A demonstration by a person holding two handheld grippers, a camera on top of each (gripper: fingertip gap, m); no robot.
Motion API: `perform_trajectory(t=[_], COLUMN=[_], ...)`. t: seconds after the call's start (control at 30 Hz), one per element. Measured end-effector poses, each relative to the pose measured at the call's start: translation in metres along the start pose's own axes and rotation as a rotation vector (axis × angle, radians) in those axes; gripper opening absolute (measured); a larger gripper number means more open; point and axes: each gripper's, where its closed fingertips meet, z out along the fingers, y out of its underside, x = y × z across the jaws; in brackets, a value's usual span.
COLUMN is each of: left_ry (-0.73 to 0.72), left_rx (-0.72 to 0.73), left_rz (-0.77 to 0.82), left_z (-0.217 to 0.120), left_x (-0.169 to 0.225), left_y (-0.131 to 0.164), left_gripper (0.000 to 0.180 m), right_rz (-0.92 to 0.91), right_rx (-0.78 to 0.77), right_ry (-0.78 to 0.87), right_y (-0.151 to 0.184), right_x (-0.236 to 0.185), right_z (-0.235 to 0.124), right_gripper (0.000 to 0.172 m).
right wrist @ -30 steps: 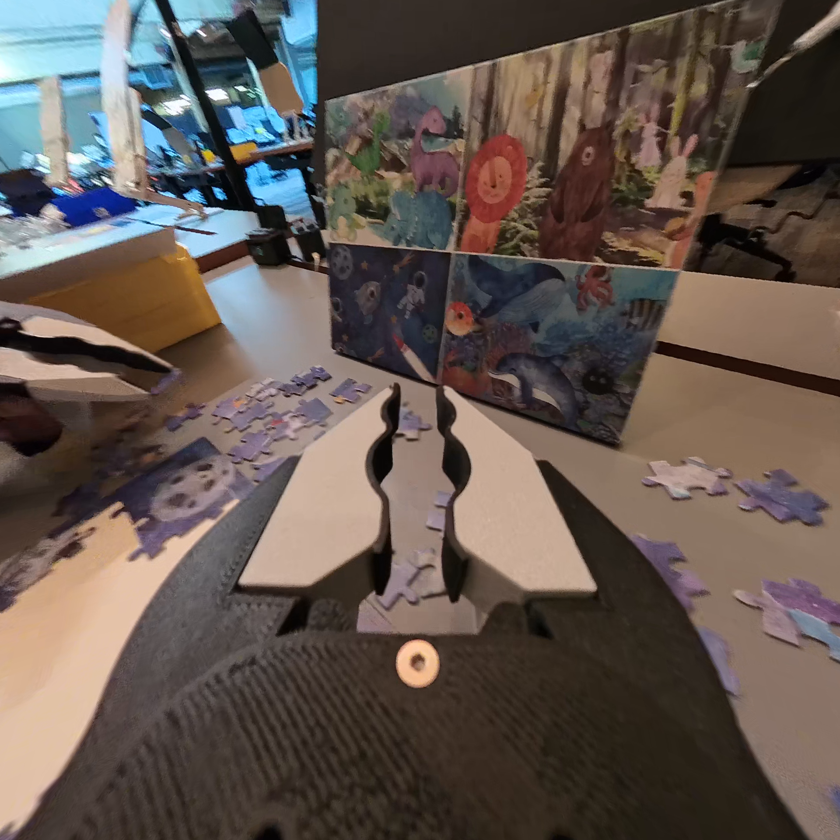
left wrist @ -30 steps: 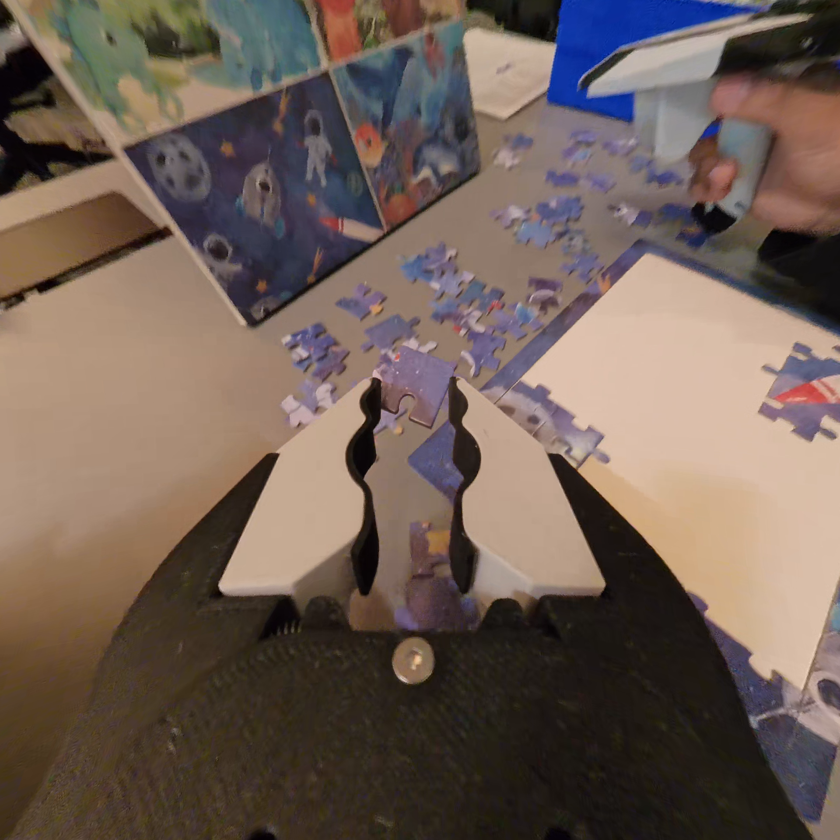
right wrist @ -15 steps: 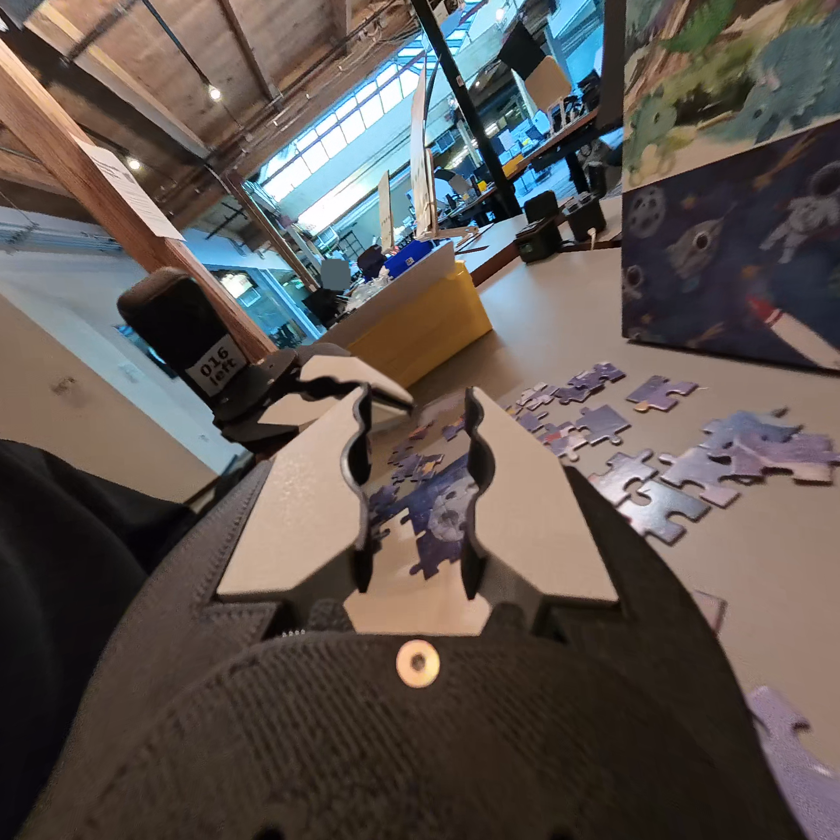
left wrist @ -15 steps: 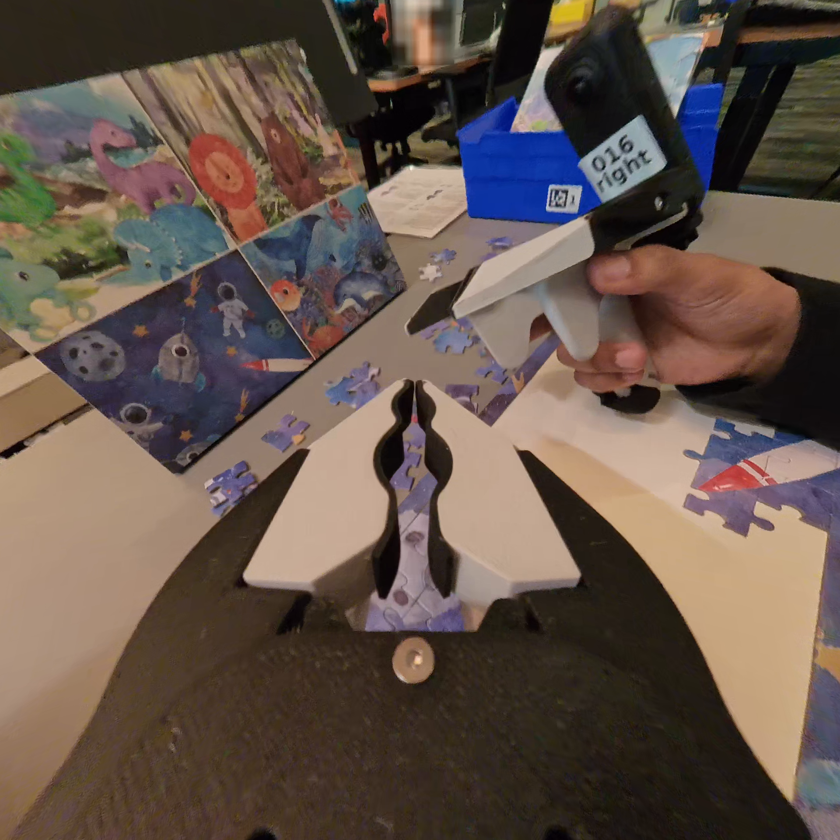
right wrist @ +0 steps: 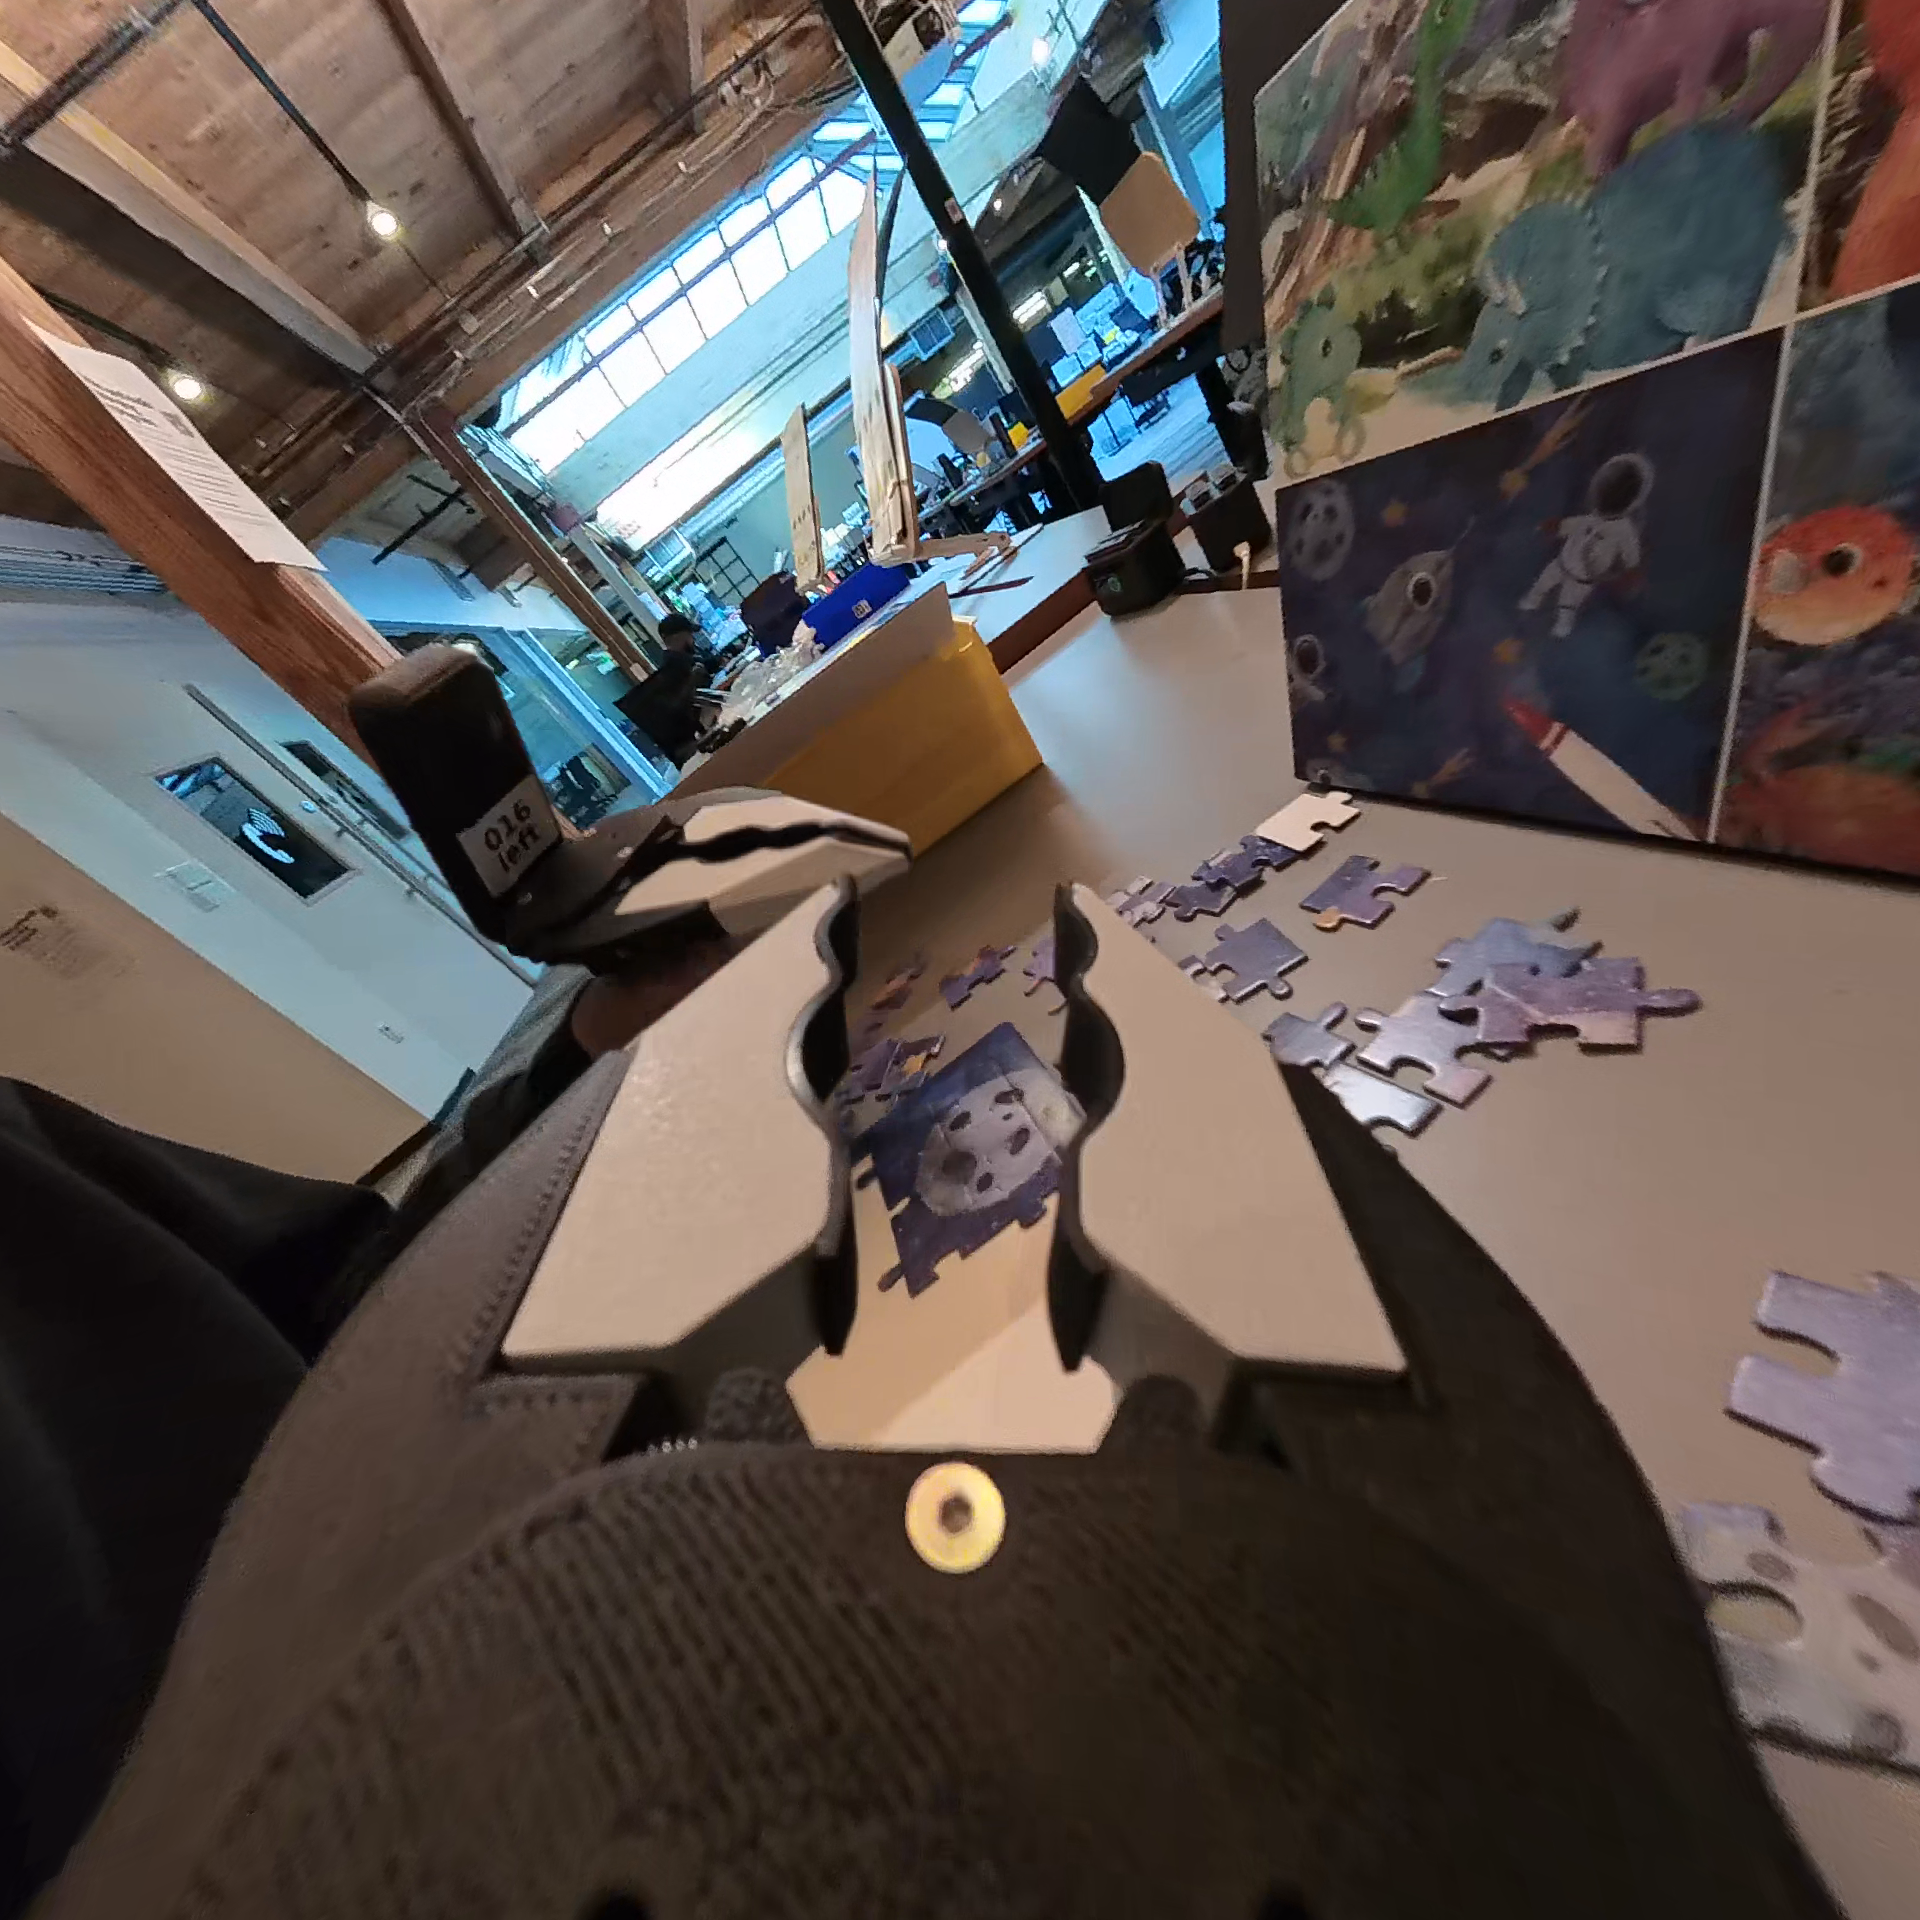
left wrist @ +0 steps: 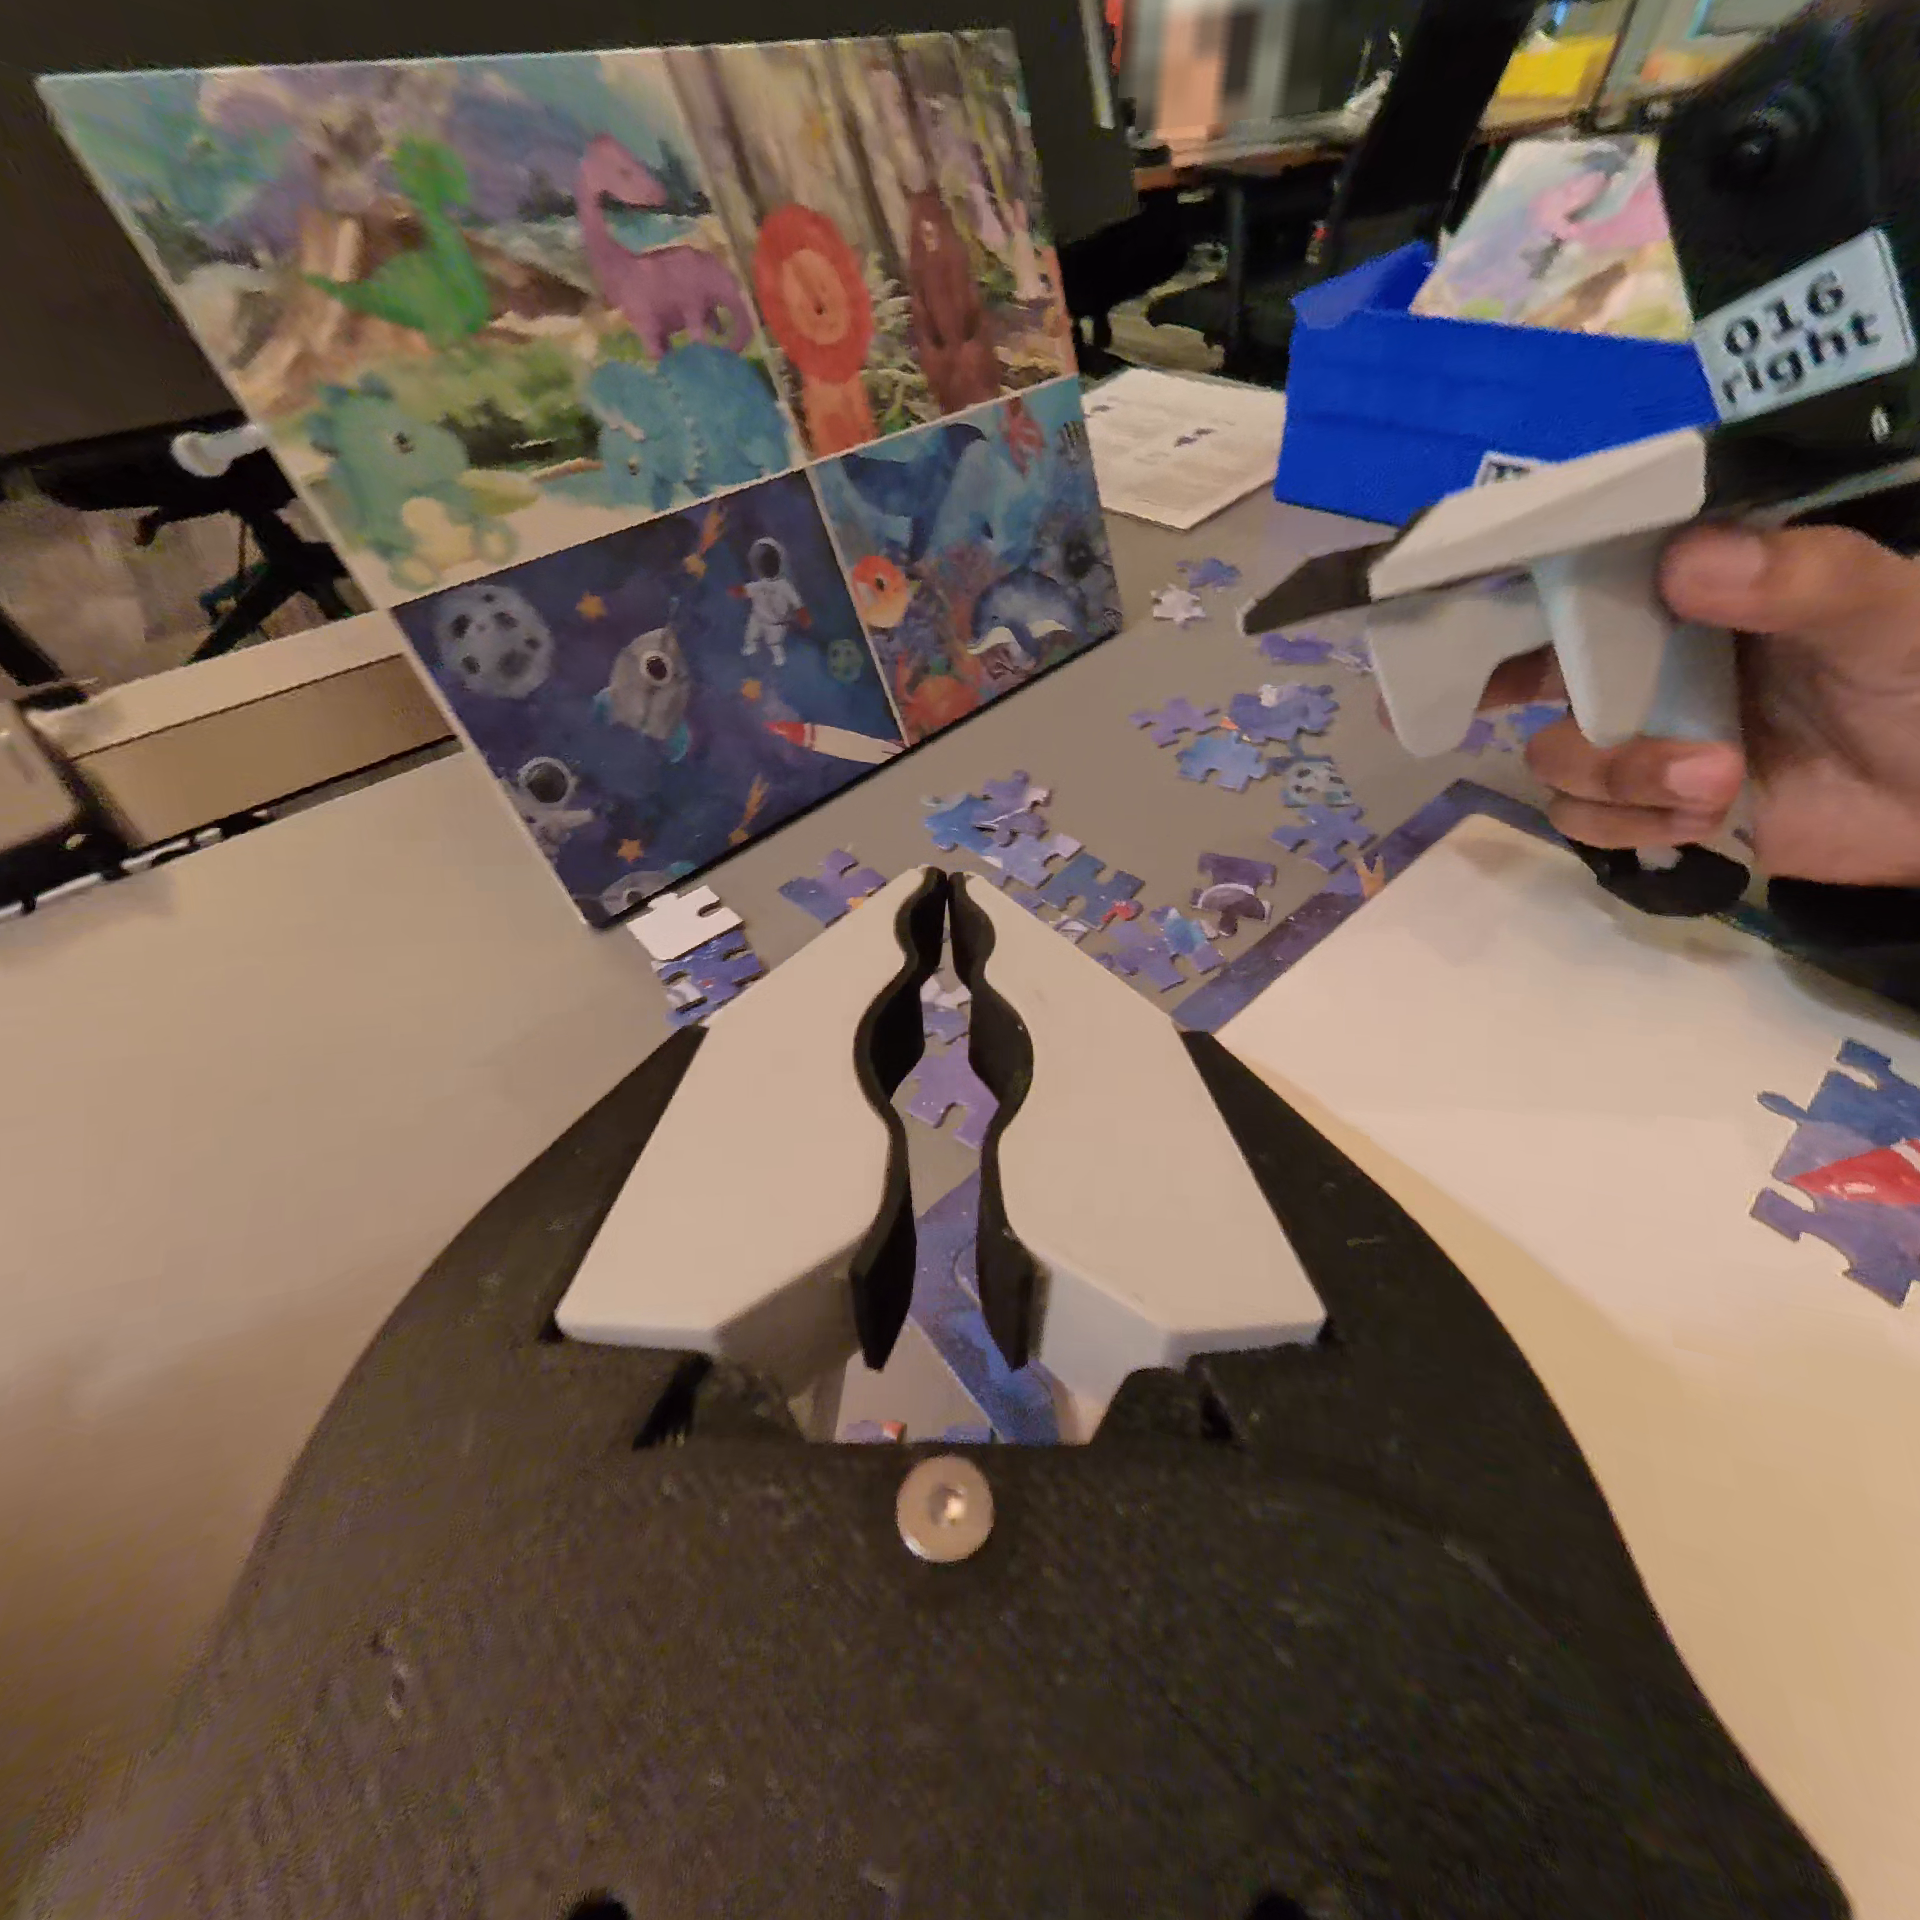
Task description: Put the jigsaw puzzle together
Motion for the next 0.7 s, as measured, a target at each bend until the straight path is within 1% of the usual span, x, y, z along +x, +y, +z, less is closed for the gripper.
perform_trajectory(t=[0.2, 0.33, 0.43, 0.5, 0.57, 0.63, 0.7], left_ry=[-0.108, -0.213, -0.268, -0.290, -0.299, -0.300, -0.309], left_rx=[0.000, -0.037, -0.080, -0.106, -0.111, -0.112, -0.115], left_rz=[-0.096, -0.162, -0.209, -0.222, -0.234, -0.238, -0.229], left_z=[-0.002, -0.004, -0.005, -0.005, -0.006, -0.005, -0.006], left_x=[-0.027, -0.049, -0.061, -0.066, -0.067, -0.067, -0.068], left_y=[0.005, 0.015, 0.025, 0.030, 0.031, 0.031, 0.030], left_gripper=[0.000, 0.000, 0.000, 0.000, 0.000, 0.000, 0.000], right_rz=[-0.120, -0.297, -0.406, -0.457, -0.513, -0.564, -0.580], right_rx=[-0.093, -0.191, -0.245, -0.268, -0.322, -0.390, -0.451], right_ry=[0.087, 0.209, 0.305, 0.318, 0.322, 0.325, 0.347], right_y=[0.016, 0.029, 0.031, 0.027, 0.022, 0.017, 0.013], right_x=[0.008, 0.021, 0.032, 0.029, 0.026, 0.027, 0.038], right_z=[0.007, 0.011, 0.015, 0.025, 0.041, 0.061, 0.084], right_gripper=[0.034, 0.031, 0.030, 0.030, 0.030, 0.031, 0.033])
